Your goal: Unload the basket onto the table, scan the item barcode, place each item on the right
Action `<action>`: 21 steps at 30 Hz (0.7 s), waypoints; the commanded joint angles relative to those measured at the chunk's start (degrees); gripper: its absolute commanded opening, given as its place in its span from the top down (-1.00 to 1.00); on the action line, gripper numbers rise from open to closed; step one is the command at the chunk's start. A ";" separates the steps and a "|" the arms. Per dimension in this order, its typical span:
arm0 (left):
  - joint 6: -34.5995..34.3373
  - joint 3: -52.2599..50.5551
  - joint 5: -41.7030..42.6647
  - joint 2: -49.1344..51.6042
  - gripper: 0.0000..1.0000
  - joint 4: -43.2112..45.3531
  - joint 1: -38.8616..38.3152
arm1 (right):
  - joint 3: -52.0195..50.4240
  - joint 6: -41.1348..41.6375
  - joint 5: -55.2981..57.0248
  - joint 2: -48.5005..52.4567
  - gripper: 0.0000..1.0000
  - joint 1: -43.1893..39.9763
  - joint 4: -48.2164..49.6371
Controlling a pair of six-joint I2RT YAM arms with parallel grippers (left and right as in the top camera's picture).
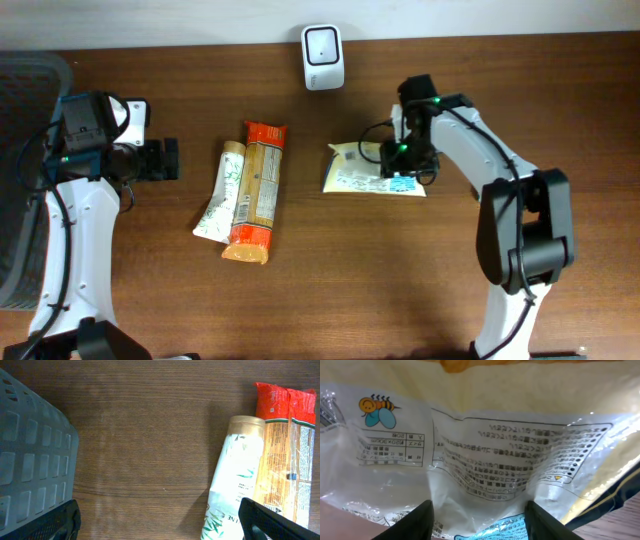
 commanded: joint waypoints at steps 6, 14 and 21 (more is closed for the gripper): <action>-0.48 0.15 0.39 0.04 -0.98 0.09 0.15 | -0.70 -0.24 -3.41 0.09 -0.16 5.99 0.74; -0.48 0.15 0.39 0.04 -0.98 0.09 0.13 | 2.71 -3.28 -5.79 -1.25 -0.24 4.33 -3.45; -0.48 0.15 0.39 0.04 -0.98 0.09 0.13 | 0.28 -9.31 -19.63 0.66 -0.93 -7.32 -1.42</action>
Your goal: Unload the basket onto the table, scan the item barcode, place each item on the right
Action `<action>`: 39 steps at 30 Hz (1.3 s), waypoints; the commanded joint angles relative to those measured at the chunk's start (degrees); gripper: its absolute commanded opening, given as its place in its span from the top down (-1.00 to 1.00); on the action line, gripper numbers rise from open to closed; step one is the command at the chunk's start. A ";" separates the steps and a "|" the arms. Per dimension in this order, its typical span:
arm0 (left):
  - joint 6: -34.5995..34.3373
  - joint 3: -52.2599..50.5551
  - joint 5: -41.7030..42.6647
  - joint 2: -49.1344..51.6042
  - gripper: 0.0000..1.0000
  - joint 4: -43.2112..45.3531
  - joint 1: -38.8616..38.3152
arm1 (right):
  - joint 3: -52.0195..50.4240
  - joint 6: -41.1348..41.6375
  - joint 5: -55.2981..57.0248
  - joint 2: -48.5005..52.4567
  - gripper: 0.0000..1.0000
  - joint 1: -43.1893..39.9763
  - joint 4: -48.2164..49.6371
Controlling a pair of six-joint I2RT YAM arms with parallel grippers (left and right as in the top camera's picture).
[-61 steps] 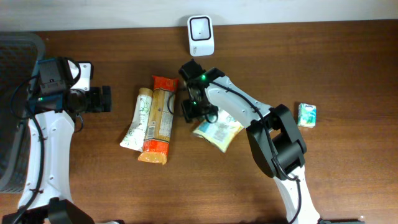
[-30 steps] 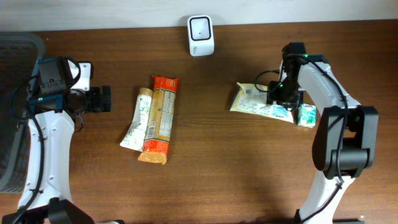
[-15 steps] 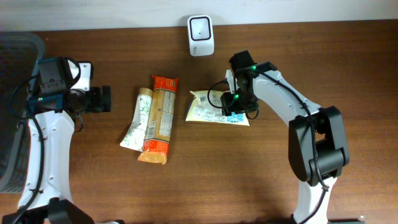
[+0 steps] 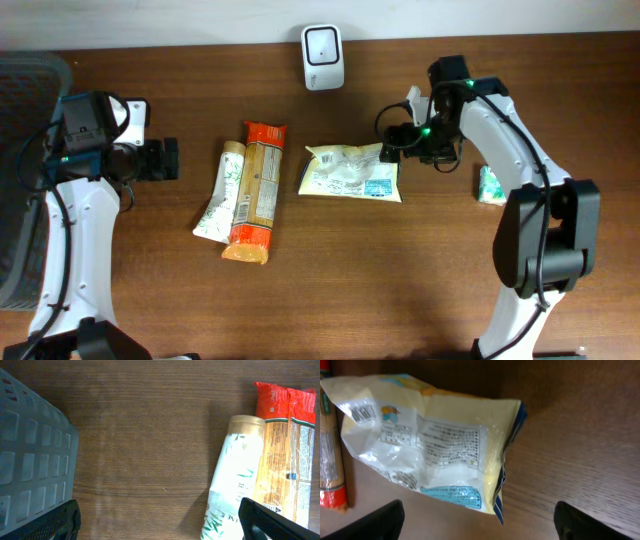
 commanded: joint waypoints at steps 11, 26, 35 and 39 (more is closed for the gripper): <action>-0.48 0.15 0.39 0.04 -0.98 0.13 0.13 | -5.14 4.42 -13.99 16.98 0.25 5.46 19.08; -0.48 0.15 0.39 0.04 -0.98 0.13 0.15 | -5.01 -7.85 -22.36 -8.20 0.92 3.13 14.19; -0.48 0.15 0.39 0.04 -0.98 0.13 0.13 | -5.01 -5.88 -15.41 -9.99 0.92 3.87 13.77; -0.48 0.15 0.39 0.04 -0.98 0.13 0.15 | -5.03 -5.92 -5.84 -5.55 0.92 7.65 12.70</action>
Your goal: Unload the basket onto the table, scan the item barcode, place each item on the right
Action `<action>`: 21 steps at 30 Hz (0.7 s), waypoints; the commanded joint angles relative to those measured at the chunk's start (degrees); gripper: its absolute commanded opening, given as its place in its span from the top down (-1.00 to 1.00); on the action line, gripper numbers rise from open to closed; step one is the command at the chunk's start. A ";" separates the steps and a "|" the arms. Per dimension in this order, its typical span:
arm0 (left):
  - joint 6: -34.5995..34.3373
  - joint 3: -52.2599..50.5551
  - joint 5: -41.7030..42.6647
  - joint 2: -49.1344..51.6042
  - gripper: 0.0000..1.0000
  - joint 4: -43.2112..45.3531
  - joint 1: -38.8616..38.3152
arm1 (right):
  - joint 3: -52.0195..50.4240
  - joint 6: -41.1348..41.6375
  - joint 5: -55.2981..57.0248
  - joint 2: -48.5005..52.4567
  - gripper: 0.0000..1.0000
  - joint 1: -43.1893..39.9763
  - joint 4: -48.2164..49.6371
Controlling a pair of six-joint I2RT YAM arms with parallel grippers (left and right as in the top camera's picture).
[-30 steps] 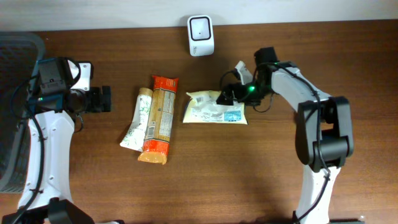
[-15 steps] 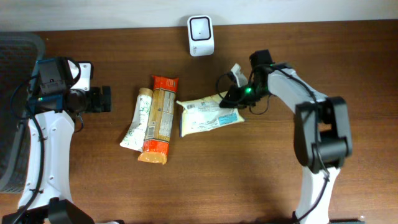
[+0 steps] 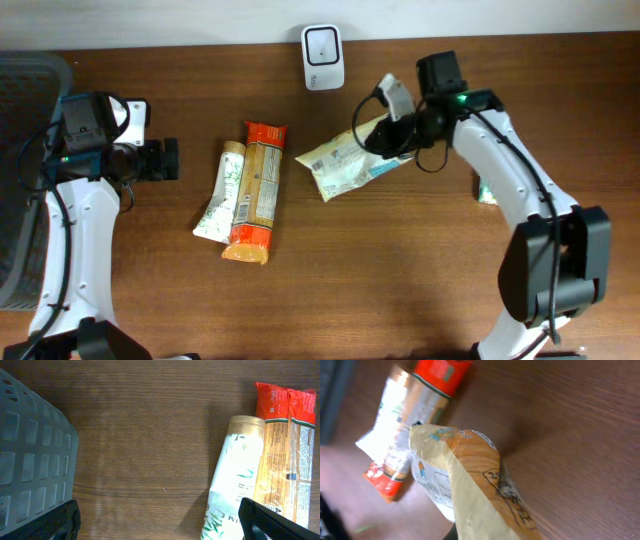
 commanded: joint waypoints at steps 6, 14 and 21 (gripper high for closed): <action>-0.48 0.15 0.39 0.04 -0.98 0.09 0.15 | 0.13 0.61 5.51 12.96 0.19 1.27 0.68; -0.48 0.15 0.39 0.04 -0.98 0.09 0.13 | -1.40 -0.15 -3.56 13.31 -0.79 -6.69 -8.41; -0.48 0.15 0.39 0.04 -0.98 0.09 0.15 | -4.48 11.47 -12.39 22.69 -0.40 4.66 4.81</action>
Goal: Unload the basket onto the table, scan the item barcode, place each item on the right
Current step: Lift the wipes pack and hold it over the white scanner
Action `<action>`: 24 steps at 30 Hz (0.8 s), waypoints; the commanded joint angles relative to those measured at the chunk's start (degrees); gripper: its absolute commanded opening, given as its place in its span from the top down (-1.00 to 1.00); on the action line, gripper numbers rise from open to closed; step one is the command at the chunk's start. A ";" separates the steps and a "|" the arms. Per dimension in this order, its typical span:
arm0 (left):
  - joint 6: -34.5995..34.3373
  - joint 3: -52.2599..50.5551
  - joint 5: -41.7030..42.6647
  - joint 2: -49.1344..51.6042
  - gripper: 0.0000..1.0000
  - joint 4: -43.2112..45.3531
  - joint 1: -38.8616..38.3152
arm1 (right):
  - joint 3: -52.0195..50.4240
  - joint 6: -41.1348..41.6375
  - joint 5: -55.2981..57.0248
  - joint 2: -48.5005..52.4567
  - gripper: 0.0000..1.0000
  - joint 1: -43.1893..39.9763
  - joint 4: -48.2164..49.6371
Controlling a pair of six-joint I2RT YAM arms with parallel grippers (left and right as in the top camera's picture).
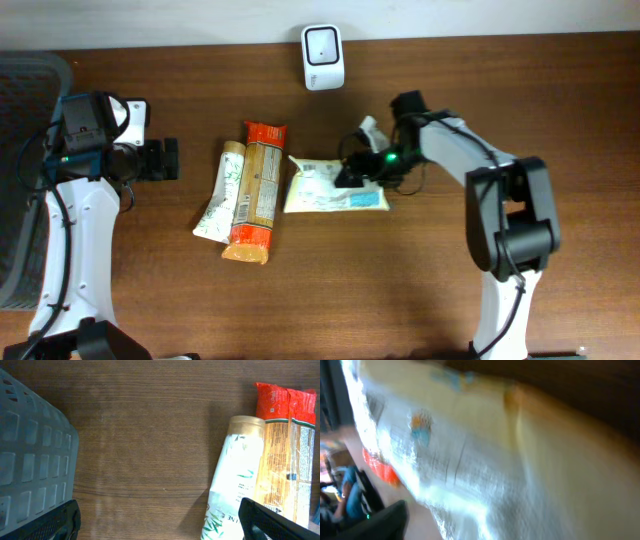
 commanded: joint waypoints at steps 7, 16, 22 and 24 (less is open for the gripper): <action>-0.48 0.15 0.39 0.04 -0.98 0.07 0.15 | -0.55 12.68 0.52 7.52 0.92 2.21 5.66; -0.48 0.15 0.39 0.04 -0.98 0.07 0.15 | 3.45 5.29 36.59 -25.35 0.92 1.49 8.66; -0.48 0.15 0.39 0.04 -0.99 0.07 0.13 | 3.45 -22.84 71.49 -21.70 0.92 7.52 37.18; -0.48 0.15 0.39 0.04 -0.98 0.07 0.15 | 3.45 -35.65 77.33 -18.84 0.92 8.52 48.61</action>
